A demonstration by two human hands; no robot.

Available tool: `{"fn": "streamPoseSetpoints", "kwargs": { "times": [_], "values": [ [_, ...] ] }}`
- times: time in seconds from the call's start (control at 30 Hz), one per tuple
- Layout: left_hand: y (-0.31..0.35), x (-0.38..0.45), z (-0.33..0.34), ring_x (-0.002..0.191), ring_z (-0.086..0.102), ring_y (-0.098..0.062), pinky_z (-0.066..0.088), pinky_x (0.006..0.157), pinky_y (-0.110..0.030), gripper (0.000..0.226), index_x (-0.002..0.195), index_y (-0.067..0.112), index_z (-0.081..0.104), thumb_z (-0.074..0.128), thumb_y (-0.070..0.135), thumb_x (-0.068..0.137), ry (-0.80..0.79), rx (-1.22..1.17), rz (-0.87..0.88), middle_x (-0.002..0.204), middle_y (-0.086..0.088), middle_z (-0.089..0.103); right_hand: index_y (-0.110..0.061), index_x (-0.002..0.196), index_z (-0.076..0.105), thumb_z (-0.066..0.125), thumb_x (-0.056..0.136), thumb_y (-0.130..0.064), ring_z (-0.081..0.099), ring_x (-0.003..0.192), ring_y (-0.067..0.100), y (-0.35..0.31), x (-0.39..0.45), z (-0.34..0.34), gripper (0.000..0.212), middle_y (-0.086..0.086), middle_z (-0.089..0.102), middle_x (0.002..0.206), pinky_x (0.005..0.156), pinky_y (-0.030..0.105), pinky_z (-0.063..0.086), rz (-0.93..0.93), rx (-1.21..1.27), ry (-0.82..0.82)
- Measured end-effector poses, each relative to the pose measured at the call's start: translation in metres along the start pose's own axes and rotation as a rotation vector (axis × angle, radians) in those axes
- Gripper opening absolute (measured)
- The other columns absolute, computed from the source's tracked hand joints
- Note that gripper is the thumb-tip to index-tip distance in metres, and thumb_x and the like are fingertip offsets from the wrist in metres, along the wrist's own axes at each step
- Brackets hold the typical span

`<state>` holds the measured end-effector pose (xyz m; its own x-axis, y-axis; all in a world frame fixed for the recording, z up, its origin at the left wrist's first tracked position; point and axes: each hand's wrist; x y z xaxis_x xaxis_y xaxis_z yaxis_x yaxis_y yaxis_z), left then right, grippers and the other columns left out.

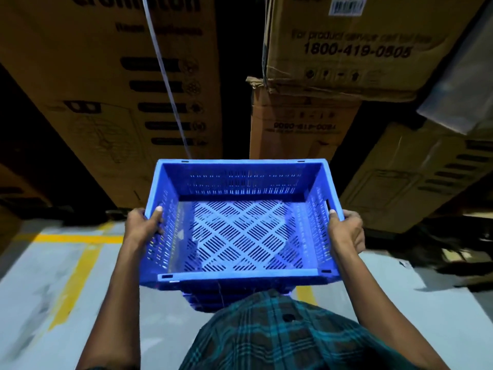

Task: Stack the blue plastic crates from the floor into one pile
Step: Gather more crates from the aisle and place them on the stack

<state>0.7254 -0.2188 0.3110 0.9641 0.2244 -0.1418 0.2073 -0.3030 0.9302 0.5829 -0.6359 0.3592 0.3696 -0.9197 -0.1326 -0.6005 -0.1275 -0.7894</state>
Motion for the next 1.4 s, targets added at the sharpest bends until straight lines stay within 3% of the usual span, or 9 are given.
{"fn": "streamPoseSetpoints", "kwargs": {
  "times": [0.17,0.23,0.33,0.6,0.9,1.07,1.17,1.23,1.4],
  "values": [
    [0.014,0.041,0.02,0.028,0.048,-0.012,0.044,0.043,-0.026,0.034,0.068,0.005,0.057,0.06,0.023,0.097,-0.049,0.038,-0.042,0.061,-0.015,0.056,-0.021,0.11,0.067,0.06,0.087,-0.043,0.066,0.108,0.028,-0.019,0.026,0.017,0.032,0.006,0.073,0.109,0.097,0.033,0.047,0.031,0.0,0.001],
    [0.022,0.06,0.028,0.038,0.051,-0.022,0.046,0.05,-0.034,0.033,0.07,0.004,0.058,0.061,0.025,0.096,-0.08,0.048,-0.058,0.065,-0.016,0.058,-0.021,0.11,0.069,0.06,0.086,-0.042,0.067,0.107,0.028,-0.025,0.032,0.023,0.033,0.006,0.073,0.108,0.094,0.032,0.046,0.045,-0.019,-0.002],
    [0.028,0.08,0.037,0.047,0.05,-0.026,0.047,0.056,-0.045,0.031,0.078,0.002,0.058,0.06,0.027,0.097,-0.126,0.052,-0.094,0.069,-0.017,0.059,-0.022,0.11,0.07,0.06,0.086,-0.041,0.067,0.105,0.03,-0.036,0.04,0.033,0.033,0.007,0.073,0.107,0.091,0.031,0.046,0.048,-0.039,0.009],
    [0.024,0.088,0.046,0.042,0.055,-0.022,0.043,0.046,-0.028,0.029,0.084,0.001,0.063,0.06,0.028,0.096,-0.118,0.139,-0.065,0.069,-0.012,0.063,-0.016,0.113,0.067,0.056,0.089,-0.034,0.064,0.11,0.032,-0.053,0.044,0.047,0.032,0.015,0.071,0.111,0.096,0.033,0.044,-0.036,-0.142,0.056],
    [0.009,0.097,0.026,0.045,0.057,-0.026,0.052,0.055,-0.042,0.032,0.097,-0.003,0.063,0.061,0.029,0.095,-0.121,0.201,-0.088,0.07,-0.013,0.063,-0.021,0.129,0.053,0.053,0.093,-0.029,0.061,0.116,0.037,-0.044,0.035,0.051,0.037,0.016,0.066,0.123,0.095,0.04,0.044,-0.051,-0.353,-0.057],
    [0.018,0.102,0.025,0.043,0.058,-0.023,0.05,0.049,-0.034,0.034,0.091,-0.004,0.063,0.062,0.029,0.095,-0.096,0.229,-0.069,0.067,-0.008,0.064,-0.02,0.126,0.054,0.052,0.092,-0.026,0.062,0.112,0.038,-0.05,0.031,0.055,0.035,0.017,0.067,0.12,0.092,0.04,0.046,-0.065,-0.355,-0.062],
    [0.018,0.095,0.021,0.044,0.059,-0.023,0.052,0.049,-0.036,0.033,0.088,-0.003,0.062,0.062,0.029,0.095,-0.116,0.214,-0.072,0.069,-0.011,0.064,-0.021,0.125,0.058,0.054,0.09,-0.026,0.062,0.114,0.037,-0.06,0.031,0.053,0.035,0.016,0.068,0.12,0.093,0.039,0.046,-0.077,-0.32,-0.053],
    [0.013,0.094,-0.001,0.044,0.058,-0.023,0.05,0.047,-0.033,0.034,0.086,-0.002,0.062,0.062,0.03,0.095,-0.061,0.183,-0.087,0.069,-0.012,0.063,-0.023,0.126,0.06,0.054,0.09,-0.027,0.061,0.116,0.037,-0.073,0.025,0.065,0.037,0.014,0.068,0.121,0.094,0.038,0.046,-0.125,-0.287,-0.125],
    [0.025,0.096,0.002,0.042,0.062,-0.018,0.047,0.043,-0.027,0.035,0.075,0.008,0.061,0.063,0.038,0.093,-0.069,0.28,0.03,0.062,-0.01,0.066,-0.025,0.129,0.057,0.052,0.091,-0.027,0.059,0.117,0.037,-0.042,0.015,0.056,0.038,0.013,0.067,0.124,0.097,0.04,0.045,-0.077,-0.258,-0.076]
  ]
}}
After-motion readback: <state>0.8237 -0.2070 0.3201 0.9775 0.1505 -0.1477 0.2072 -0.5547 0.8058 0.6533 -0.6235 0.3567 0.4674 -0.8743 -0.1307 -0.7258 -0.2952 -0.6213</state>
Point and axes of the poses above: each hand's wrist, its own x-axis towards the middle knuckle, its own z-axis out of the palm, y = z × x
